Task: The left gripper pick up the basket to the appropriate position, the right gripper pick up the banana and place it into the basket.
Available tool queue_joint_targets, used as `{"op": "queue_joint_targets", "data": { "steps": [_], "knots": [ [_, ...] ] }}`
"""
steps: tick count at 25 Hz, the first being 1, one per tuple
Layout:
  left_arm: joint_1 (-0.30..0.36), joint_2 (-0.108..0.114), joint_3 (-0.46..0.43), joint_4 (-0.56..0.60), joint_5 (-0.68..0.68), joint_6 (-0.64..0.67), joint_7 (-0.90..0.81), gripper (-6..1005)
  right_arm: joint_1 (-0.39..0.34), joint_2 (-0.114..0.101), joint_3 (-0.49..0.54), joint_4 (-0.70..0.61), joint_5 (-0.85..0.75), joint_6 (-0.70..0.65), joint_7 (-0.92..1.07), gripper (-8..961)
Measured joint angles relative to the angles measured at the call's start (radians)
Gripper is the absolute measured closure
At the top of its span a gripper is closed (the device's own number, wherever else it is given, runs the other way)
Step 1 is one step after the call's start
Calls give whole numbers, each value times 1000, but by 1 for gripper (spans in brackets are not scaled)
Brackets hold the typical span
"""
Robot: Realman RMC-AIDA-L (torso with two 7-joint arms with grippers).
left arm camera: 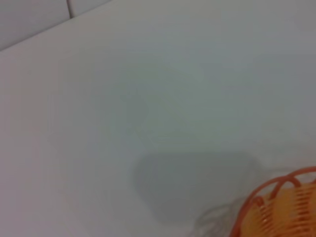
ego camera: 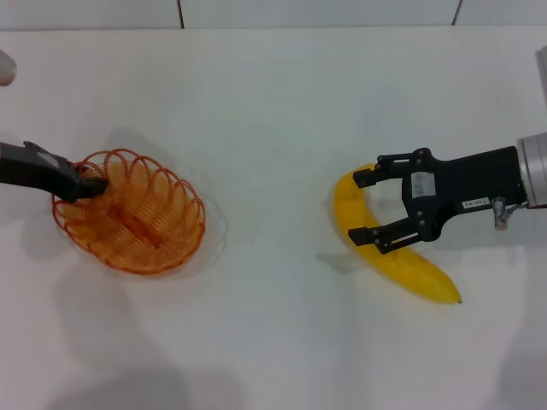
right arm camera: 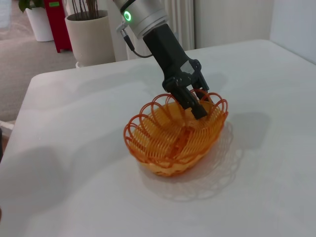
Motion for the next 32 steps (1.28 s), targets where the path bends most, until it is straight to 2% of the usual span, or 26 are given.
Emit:
{"op": "queue_joint_targets", "data": {
  "steps": [10, 18, 25, 32],
  "knots": [
    [5, -2, 0, 33, -3, 16, -2, 767, -2, 0, 0, 0, 0, -1, 0, 49],
    [22, -9, -8, 116, -72, 134, -1, 880, -3, 0, 0, 0, 0, -1, 0, 49],
    [24, -10, -14, 113, -172, 145, -8, 921, -3, 0, -1, -1, 0, 0, 0, 49],
    [27, -11, -30, 39, -253, 89, -9, 922, -2, 0, -5, -1, -2, 22, -2, 49]
  ]
}}
